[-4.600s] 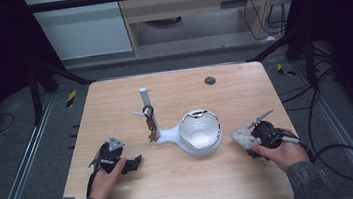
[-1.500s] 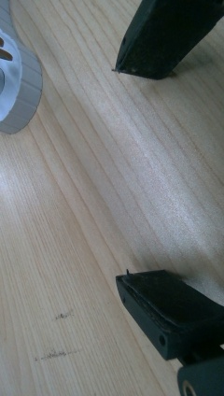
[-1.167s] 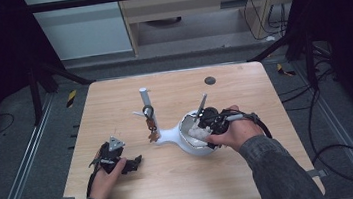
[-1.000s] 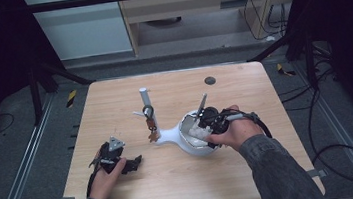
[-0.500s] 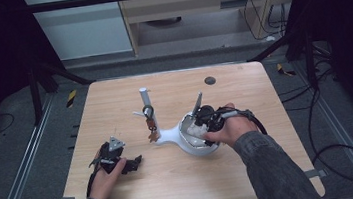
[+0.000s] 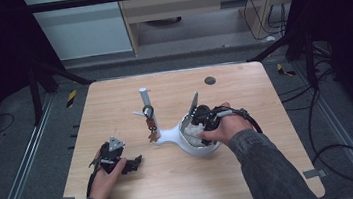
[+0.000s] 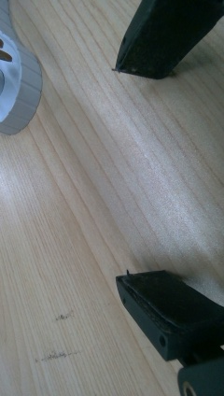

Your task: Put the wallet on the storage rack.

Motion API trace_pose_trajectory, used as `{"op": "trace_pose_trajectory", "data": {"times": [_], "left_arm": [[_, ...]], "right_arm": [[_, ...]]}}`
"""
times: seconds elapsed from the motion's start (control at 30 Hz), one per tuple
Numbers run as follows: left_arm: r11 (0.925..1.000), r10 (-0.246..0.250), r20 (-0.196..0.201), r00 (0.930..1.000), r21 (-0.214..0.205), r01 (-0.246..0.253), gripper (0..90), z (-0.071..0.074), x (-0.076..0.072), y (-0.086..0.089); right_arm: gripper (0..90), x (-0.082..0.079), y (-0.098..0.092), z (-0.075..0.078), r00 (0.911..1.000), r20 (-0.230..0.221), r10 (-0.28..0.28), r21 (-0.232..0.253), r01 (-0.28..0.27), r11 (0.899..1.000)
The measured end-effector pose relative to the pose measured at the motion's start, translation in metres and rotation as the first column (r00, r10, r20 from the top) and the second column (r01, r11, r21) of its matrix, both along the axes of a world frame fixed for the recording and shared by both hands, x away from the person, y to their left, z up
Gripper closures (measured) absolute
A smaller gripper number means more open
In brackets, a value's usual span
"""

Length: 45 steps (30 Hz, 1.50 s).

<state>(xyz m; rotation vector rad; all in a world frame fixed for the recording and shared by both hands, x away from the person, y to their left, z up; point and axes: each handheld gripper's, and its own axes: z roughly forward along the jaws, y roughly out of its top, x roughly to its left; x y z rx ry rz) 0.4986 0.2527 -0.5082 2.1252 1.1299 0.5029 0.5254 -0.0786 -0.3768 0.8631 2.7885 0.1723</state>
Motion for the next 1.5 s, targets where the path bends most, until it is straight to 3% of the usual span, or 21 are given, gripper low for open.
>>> {"op": "trace_pose_trajectory", "data": {"times": [1.13, 1.23, 1.3, 1.5], "left_arm": [[1.0000, -0.004, 0.000, 1.0000, -0.001, 0.004, 0.5, 0.0000, -0.0002, -0.0003], [1.0000, -0.004, 0.000, 1.0000, -0.001, 0.004, 0.6, 0.0000, -0.0002, -0.0003], [1.0000, -0.004, 0.000, 1.0000, -0.001, 0.004, 0.5, -0.0001, -0.0002, -0.0003], [1.0000, -0.004, 0.000, 1.0000, -0.001, 0.004, 0.5, -0.0001, -0.0003, -0.0004]], "right_arm": [[30.5, 0.0067, 0.0091, -0.0070, 0.9999, -0.013, 0.006, 0.008, -0.006, 1.000], [29.0, 0.0070, 0.0091, -0.0077, 0.9998, -0.018, 0.004, 0.013, -0.004, 1.000], [20.3, 0.0069, 0.0088, -0.0087, 0.9999, -0.014, -0.006, 0.033, 0.007, 0.999], [20.7, 0.0049, 0.0051, -0.0031, 0.9999, 0.007, -0.013, 0.057, 0.012, 0.998]]}}
